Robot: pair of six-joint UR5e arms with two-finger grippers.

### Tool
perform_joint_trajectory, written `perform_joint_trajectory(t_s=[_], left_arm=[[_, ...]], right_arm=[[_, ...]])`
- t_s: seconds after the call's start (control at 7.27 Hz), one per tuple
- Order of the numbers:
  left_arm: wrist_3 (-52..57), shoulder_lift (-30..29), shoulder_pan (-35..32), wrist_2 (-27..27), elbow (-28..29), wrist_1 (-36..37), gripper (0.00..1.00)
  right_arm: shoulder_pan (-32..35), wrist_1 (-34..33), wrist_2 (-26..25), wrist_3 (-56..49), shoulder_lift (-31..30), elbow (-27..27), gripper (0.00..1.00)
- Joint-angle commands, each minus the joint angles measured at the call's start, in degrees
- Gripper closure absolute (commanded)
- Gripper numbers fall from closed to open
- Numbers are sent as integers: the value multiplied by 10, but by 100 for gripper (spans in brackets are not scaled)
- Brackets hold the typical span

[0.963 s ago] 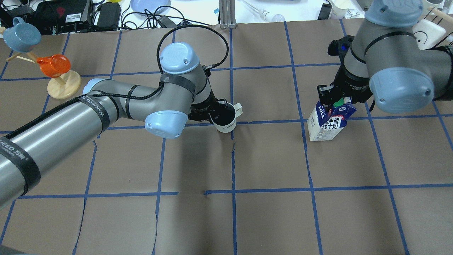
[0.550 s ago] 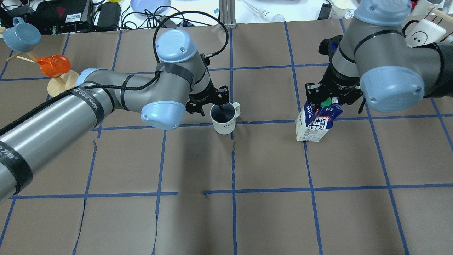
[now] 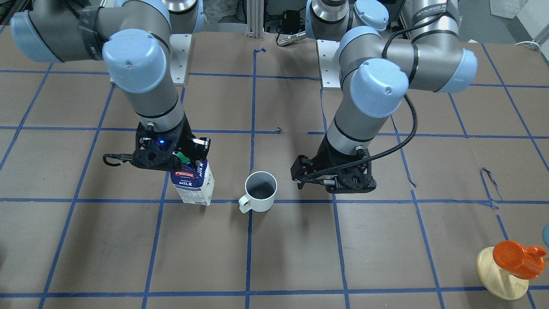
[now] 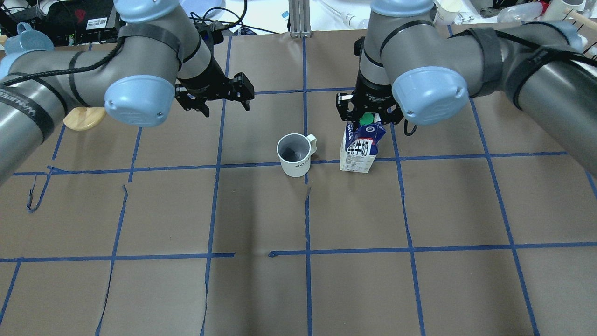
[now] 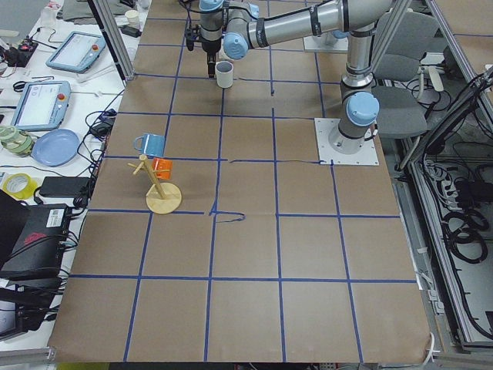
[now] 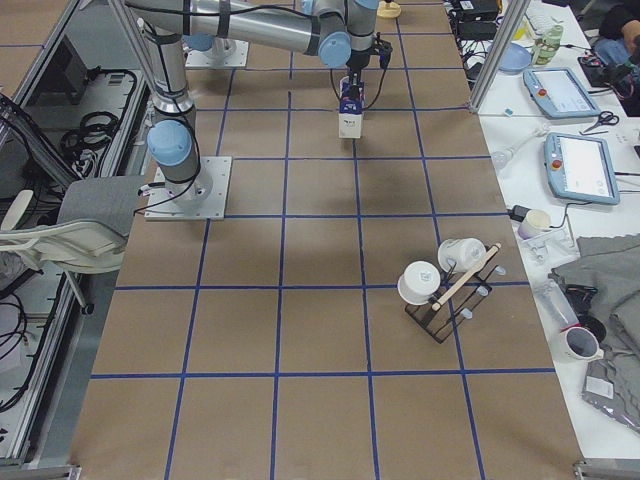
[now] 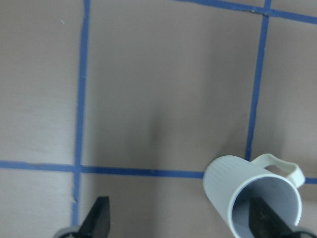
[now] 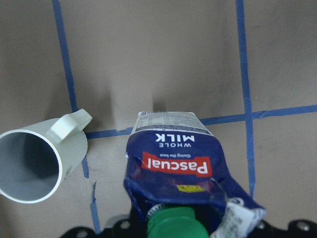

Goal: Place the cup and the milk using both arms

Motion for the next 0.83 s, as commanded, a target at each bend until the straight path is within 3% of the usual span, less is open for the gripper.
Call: perform_joint_trajectory(t_s=[0.0, 0.28, 0.55, 0.69], left_arm=[[101, 67, 34, 74, 6, -65, 0], [125, 112, 61, 81, 6, -88, 0], [134, 111, 69, 89, -2, -89, 0], [134, 109, 68, 80, 7, -88, 0]], right_arm=[[25, -1, 0, 25, 26, -25, 55], [30, -3, 1, 24, 33, -23, 55], [32, -3, 1, 23, 42, -23, 49], [32, -2, -4, 13, 50, -22, 29]])
